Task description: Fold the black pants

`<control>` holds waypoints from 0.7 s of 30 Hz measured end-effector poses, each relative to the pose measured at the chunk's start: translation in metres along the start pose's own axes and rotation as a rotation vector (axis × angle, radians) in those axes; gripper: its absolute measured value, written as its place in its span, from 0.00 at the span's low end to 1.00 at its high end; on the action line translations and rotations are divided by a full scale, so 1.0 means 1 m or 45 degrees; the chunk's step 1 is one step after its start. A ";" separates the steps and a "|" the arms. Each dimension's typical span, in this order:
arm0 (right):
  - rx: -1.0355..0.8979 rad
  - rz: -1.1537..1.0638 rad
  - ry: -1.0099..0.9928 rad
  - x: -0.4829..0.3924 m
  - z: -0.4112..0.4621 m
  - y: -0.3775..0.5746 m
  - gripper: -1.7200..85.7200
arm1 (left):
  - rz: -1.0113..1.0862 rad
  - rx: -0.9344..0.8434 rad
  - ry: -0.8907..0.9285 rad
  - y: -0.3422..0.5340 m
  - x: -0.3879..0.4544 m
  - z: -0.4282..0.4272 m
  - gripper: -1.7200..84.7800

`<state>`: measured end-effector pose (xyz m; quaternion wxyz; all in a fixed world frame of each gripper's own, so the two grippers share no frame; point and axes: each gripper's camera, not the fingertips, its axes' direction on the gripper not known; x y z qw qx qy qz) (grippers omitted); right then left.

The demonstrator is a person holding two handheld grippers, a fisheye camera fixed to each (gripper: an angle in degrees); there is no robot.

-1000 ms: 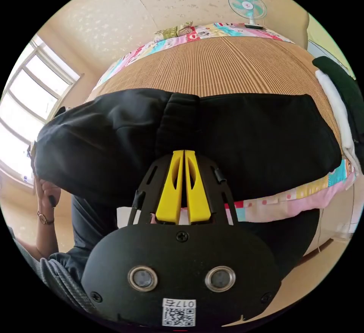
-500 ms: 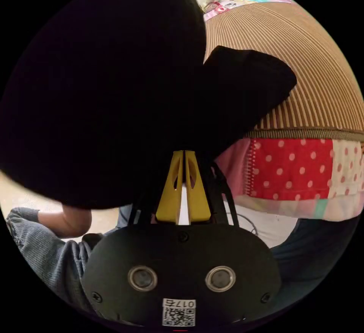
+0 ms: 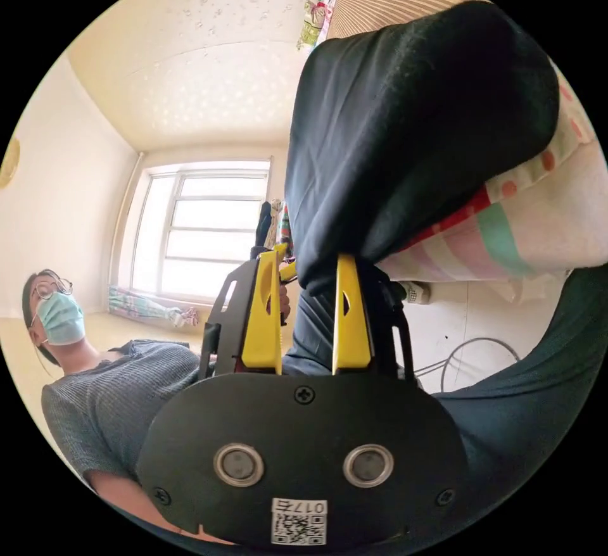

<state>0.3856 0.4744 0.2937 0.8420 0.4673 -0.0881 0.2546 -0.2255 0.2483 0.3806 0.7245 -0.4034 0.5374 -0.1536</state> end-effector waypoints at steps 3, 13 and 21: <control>-0.027 0.018 0.034 -0.008 -0.003 -0.021 0.21 | -0.166 0.011 0.069 -0.008 -0.008 -0.010 0.19; 0.301 0.371 -0.198 0.005 -0.058 0.002 0.19 | -0.563 -0.161 0.967 0.006 -0.013 -0.031 0.09; 0.289 0.351 -0.132 -0.020 -0.065 -0.001 0.31 | -0.643 -0.039 1.095 0.008 -0.011 -0.080 0.09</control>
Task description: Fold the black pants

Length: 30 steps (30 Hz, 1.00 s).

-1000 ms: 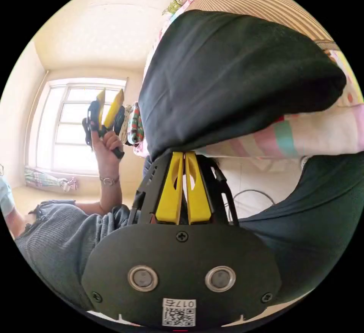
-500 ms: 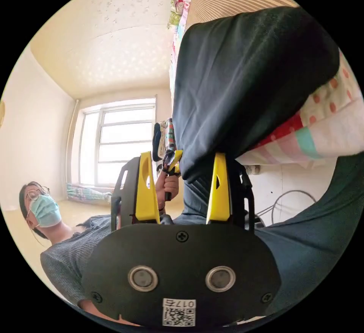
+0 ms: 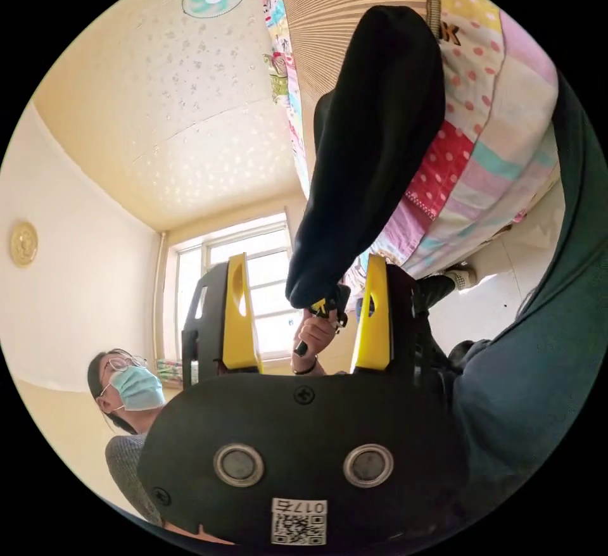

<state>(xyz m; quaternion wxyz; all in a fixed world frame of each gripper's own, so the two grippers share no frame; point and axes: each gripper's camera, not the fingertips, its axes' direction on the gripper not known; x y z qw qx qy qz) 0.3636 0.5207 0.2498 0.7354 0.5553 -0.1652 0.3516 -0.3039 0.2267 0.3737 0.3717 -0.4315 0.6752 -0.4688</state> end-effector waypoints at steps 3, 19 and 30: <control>-0.020 0.041 0.051 0.013 -0.009 0.001 0.36 | 0.027 -0.016 -0.003 0.006 0.011 0.001 0.08; -0.971 -0.888 0.040 -0.148 0.270 -0.055 0.14 | 0.871 0.006 -0.241 0.146 0.154 -0.026 0.08; -1.238 -0.933 -0.231 -0.174 0.622 0.005 0.16 | 1.329 1.181 -0.591 0.363 0.236 -0.214 0.20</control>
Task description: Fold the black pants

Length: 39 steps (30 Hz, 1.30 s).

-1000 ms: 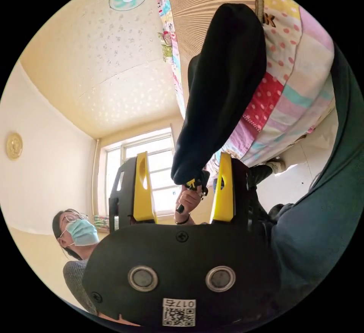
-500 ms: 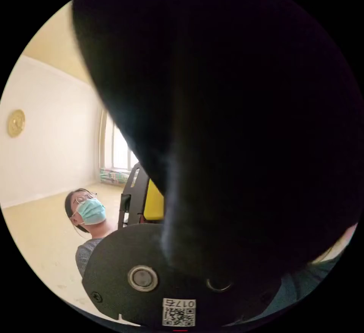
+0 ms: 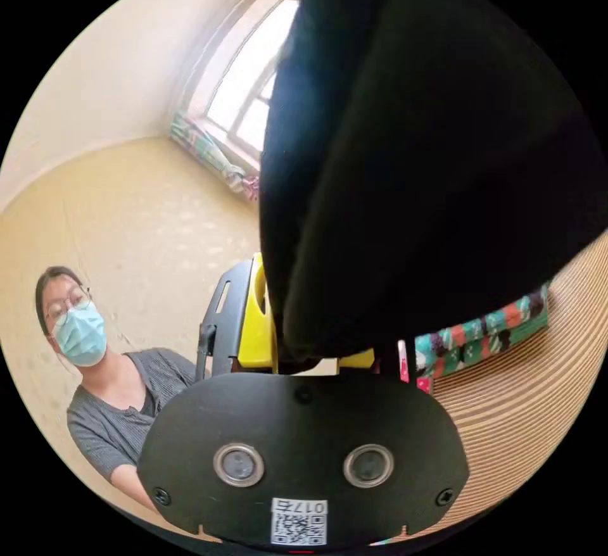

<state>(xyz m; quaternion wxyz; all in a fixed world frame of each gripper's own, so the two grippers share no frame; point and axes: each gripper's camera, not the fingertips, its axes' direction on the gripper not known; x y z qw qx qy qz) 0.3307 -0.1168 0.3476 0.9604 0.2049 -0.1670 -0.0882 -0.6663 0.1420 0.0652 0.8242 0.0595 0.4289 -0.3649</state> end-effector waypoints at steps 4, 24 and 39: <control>-0.078 0.540 0.160 0.134 0.040 0.072 0.15 | -0.112 0.128 -0.326 0.058 -0.031 -0.045 0.20; 0.407 0.889 2.082 0.002 -0.214 0.294 0.47 | 0.677 -0.692 -0.858 0.239 -0.021 0.503 0.41; 0.467 1.030 2.174 0.029 -0.211 0.291 0.50 | 0.698 -0.738 -1.252 0.310 -0.062 0.593 0.36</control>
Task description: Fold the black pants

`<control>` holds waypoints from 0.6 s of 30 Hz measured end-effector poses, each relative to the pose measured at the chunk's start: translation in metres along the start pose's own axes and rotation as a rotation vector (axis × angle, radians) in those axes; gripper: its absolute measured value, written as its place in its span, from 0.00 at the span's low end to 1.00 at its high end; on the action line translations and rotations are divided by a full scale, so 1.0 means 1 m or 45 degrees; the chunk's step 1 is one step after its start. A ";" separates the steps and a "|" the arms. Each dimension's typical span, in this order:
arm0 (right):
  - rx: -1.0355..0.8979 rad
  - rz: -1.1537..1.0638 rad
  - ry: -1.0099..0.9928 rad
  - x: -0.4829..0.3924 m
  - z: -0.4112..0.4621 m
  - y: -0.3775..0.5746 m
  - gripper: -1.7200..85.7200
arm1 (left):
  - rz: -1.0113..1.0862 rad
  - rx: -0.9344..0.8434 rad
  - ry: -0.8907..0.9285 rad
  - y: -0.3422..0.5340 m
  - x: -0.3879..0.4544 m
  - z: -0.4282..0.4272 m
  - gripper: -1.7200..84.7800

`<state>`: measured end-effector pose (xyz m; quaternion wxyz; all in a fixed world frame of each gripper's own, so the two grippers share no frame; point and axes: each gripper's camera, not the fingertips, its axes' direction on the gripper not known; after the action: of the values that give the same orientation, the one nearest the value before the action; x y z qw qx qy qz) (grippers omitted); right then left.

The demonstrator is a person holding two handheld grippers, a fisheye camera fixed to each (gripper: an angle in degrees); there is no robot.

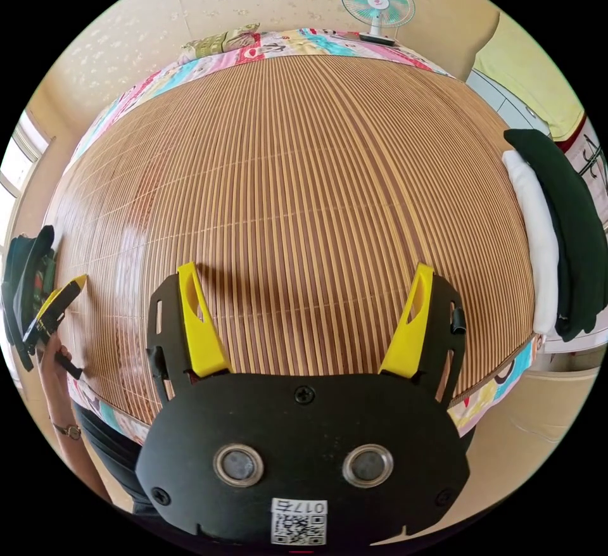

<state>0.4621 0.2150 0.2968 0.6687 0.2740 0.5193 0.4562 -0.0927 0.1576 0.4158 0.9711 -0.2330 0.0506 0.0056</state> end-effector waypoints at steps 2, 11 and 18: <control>-0.005 0.001 0.000 -0.001 -0.002 -0.002 0.50 | 0.005 0.005 0.021 0.005 -0.002 0.004 0.36; -0.002 0.001 0.003 -0.002 -0.009 -0.008 0.50 | 0.014 0.002 0.001 0.018 -0.001 0.026 0.36; 0.000 0.001 0.004 0.000 -0.013 -0.014 0.50 | 0.010 -0.002 0.006 0.027 -0.011 0.041 0.36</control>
<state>0.4544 0.2076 0.2815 0.6676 0.2734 0.5202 0.4571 -0.1001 0.2005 0.4414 0.9708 -0.2336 0.0540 0.0089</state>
